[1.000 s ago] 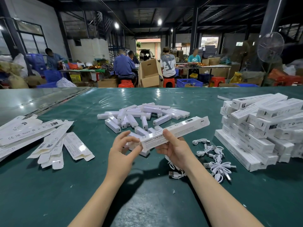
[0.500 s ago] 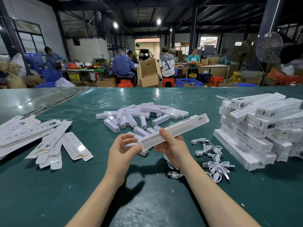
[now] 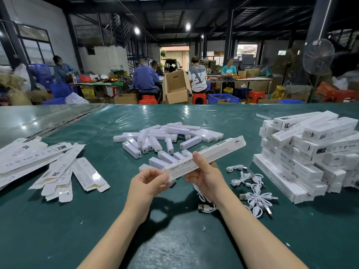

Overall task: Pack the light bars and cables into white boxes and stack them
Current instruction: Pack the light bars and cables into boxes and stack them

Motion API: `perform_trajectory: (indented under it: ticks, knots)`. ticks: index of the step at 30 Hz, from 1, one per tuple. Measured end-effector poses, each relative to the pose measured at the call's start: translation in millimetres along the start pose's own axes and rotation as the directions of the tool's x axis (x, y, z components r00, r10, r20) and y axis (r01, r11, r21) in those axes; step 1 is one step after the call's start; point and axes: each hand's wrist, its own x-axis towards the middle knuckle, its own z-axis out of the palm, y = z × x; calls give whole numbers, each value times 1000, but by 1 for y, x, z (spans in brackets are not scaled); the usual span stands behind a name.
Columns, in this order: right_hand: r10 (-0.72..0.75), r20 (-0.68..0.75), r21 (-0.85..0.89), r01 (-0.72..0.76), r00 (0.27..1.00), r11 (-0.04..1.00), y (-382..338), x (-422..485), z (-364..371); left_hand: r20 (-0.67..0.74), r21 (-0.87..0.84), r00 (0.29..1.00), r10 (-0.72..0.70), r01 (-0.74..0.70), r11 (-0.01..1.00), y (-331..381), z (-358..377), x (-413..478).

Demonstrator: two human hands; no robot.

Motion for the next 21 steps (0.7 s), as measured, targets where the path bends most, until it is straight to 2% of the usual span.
perform_trajectory:
  ticks: [6,9,16,19,21]
  knots:
    - [-1,9,6,1,1000,1000,0,0,-1,13,-68,1000,-25,25,997,1,1,0]
    - [-4,10,2,4,1000,1000,0,0,-1,-1,-40,1000,-17,17,999,0,1,0]
    - [-8,-21,5,9,1000,1000,1,0,3,-198,163,959,203,-172,972,-2,8,-4]
    - [-4,-50,63,7,999,998,0,0,4,-168,235,954,248,-206,950,-1,11,-7]
    - [17,-103,145,-2,995,989,0,2,3,-104,174,974,201,-181,968,3,13,-8]
